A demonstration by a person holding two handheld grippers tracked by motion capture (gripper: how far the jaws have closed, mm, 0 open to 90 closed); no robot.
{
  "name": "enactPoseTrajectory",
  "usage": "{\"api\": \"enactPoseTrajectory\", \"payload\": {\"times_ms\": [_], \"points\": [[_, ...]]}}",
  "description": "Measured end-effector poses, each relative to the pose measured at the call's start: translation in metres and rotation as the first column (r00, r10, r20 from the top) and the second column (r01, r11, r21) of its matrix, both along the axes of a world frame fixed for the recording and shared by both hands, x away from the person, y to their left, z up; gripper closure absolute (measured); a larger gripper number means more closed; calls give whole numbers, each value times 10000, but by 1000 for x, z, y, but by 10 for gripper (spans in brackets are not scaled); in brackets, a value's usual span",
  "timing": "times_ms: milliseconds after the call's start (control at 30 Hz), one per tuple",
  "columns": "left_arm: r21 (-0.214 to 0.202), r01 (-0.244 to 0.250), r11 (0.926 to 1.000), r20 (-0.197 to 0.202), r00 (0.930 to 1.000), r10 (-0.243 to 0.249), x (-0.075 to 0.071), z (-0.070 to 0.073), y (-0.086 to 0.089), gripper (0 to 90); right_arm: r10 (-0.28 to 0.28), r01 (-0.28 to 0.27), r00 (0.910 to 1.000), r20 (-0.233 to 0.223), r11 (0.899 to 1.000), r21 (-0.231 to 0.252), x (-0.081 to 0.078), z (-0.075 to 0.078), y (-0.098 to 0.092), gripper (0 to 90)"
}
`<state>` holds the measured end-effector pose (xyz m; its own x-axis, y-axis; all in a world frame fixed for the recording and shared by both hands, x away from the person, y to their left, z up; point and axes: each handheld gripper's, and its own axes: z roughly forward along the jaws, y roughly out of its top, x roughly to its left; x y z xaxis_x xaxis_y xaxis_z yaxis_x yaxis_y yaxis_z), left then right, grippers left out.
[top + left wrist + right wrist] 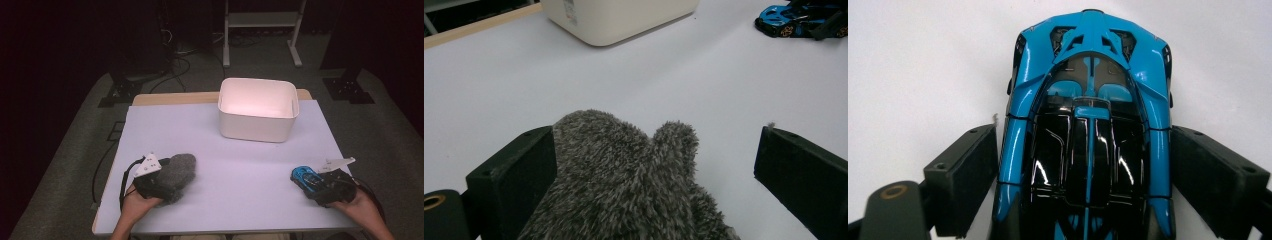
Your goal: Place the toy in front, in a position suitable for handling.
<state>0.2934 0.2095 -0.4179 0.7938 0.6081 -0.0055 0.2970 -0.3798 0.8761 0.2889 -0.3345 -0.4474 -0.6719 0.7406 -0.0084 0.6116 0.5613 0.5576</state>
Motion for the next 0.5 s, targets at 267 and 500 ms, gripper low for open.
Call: {"api": "enactPoseTrajectory", "payload": {"times_ms": [267, 500], "points": [[15, 11, 10000, 20, 10000, -11, 0, 0, 0, 29, -52, 52, 10000, -56, 10000, -9, 0, 3, -1, 242], [2, -13, 10000, 15, 10000, 13, 0, 0, 0, 29, -101, 102, 9999, 97, 9999, -37, -2, 3, 0, 249]]}}
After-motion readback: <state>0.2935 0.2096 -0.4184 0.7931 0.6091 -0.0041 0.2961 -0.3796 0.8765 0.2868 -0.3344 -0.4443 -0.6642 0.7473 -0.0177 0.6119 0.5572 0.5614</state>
